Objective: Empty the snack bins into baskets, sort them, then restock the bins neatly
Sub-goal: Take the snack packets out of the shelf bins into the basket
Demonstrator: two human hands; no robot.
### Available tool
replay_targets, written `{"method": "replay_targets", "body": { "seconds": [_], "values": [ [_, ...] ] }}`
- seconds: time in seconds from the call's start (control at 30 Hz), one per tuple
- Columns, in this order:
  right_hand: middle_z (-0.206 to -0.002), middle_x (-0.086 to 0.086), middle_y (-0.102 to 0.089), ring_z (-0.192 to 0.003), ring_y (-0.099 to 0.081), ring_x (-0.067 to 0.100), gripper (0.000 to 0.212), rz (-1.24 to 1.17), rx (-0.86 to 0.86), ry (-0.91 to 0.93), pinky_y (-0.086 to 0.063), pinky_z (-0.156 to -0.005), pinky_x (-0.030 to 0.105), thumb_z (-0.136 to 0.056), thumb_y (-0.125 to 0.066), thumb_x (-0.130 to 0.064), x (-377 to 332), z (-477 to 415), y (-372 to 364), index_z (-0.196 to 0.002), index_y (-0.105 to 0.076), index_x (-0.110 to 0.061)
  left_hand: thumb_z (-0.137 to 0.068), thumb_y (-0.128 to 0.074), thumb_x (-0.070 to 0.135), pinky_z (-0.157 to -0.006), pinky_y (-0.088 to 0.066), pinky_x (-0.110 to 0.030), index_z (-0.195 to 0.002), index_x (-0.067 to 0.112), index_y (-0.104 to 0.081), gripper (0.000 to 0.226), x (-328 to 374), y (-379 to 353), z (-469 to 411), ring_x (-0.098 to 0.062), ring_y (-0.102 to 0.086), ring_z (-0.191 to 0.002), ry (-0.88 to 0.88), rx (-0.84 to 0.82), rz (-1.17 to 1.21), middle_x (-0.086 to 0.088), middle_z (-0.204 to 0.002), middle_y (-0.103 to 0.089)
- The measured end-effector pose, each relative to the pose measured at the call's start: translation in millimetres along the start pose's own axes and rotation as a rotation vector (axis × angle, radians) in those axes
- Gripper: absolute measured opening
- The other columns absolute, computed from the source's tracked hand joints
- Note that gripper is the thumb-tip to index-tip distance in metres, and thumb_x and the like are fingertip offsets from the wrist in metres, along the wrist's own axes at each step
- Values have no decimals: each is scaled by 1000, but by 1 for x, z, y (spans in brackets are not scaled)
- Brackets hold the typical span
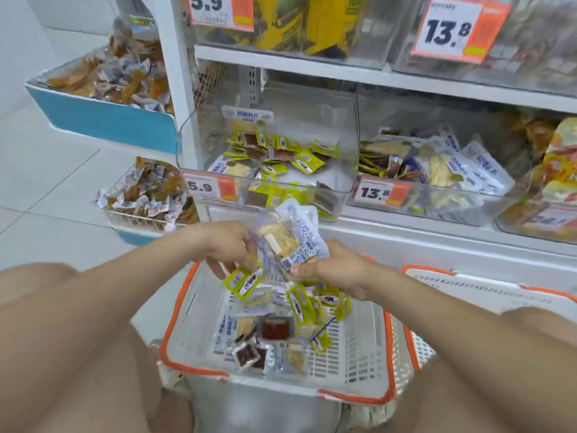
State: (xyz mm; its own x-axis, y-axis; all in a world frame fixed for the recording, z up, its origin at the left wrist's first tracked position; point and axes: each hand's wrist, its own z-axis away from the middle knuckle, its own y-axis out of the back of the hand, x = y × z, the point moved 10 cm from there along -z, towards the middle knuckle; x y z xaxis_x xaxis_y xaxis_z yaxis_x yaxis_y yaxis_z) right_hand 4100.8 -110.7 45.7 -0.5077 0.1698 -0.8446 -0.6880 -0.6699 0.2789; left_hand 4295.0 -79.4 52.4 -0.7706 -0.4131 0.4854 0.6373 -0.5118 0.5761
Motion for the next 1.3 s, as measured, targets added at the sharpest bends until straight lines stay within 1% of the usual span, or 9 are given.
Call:
{"method": "replay_targets", "body": {
  "seconds": [0.07, 0.23, 0.33, 0.53, 0.77, 0.87, 1.03, 1.13, 1.3],
  "values": [
    [-86, 3, -74, -81, -70, 22, 20, 329, -37, -20, -50, -71, 32, -83, -83, -21, 7, -3, 2, -98, -75, -9, -89, -79, 26, -57, -55, -28, -102, 17, -75, 17, -7, -8, -6, -16, -68, -67, 9, 21, -214, 0, -78, -72],
    [-147, 7, -56, -136, -51, 26, 70, 1073, -107, 96, -43, -106, 31, -89, -76, -36, -19, -2, 5, -151, -50, -18, -92, -68, 32, -88, -57, -40, -99, 18, -64, 16, 7, -1, -5, -31, -67, -107, -56, 110, -725, -9, -109, -68],
    [-128, 2, -68, -119, -62, 20, 52, 1020, -47, 310, -48, -97, 30, -91, -73, -36, -71, 6, 3, -140, -60, -24, -95, -64, 37, -86, -53, -34, -106, 23, -71, 19, 43, 31, 14, -27, -65, -107, -120, 271, -726, 0, -108, -67],
    [-99, -4, -75, -97, -66, 18, 24, 779, 453, 660, -50, -86, 35, -89, -57, -15, -174, 9, 39, -103, -74, -24, -91, -66, 32, -57, -42, -18, -83, 22, -74, 15, 97, 142, 40, -7, -62, -64, -343, 718, -71, 7, -70, -70],
    [-126, 14, -67, -124, -57, 37, 37, 922, 373, 273, -50, -92, 39, -94, -54, -14, -167, -83, 83, -130, -65, -12, -75, -54, 61, -106, -45, -53, -127, 14, -60, 71, 69, 187, -35, -43, -48, -129, -119, 703, -230, -19, -126, -53],
    [-128, 18, -63, -126, -54, 39, 41, 930, 342, 200, -51, -96, 42, -92, -57, -15, -168, -111, 91, -132, -59, -11, -88, -69, 37, -117, -32, -58, -149, 12, -38, 72, 75, 209, -60, -43, -27, -147, -137, 746, -337, -18, -161, -26],
    [-142, 25, -48, -143, -33, 47, 58, 974, 297, 71, -40, -113, 52, -91, -59, -17, -157, -148, 96, -145, -39, -9, -91, -65, 18, -122, -15, -62, -164, 13, -6, 94, 90, 232, -99, -42, -2, -157, -184, 795, -566, -16, -172, 1],
    [-149, 27, -38, -142, -32, 49, 69, 986, 261, -13, -38, -114, 56, -92, -61, -25, -155, -169, 101, -153, -30, -15, -87, -69, 15, -119, -19, -63, -161, 13, -13, 93, 86, 237, -121, -45, -14, -153, -138, 814, -603, -21, -165, -19],
    [-156, 21, -22, -142, -27, 54, 76, 912, 325, -55, -38, -113, 58, -94, -61, -25, -166, -194, 107, -159, -23, -26, -93, -59, 15, -102, -44, -57, -131, 9, -62, 39, 78, 231, -140, -50, -40, -132, -117, 774, -723, -24, -137, -46]
  ]
}}
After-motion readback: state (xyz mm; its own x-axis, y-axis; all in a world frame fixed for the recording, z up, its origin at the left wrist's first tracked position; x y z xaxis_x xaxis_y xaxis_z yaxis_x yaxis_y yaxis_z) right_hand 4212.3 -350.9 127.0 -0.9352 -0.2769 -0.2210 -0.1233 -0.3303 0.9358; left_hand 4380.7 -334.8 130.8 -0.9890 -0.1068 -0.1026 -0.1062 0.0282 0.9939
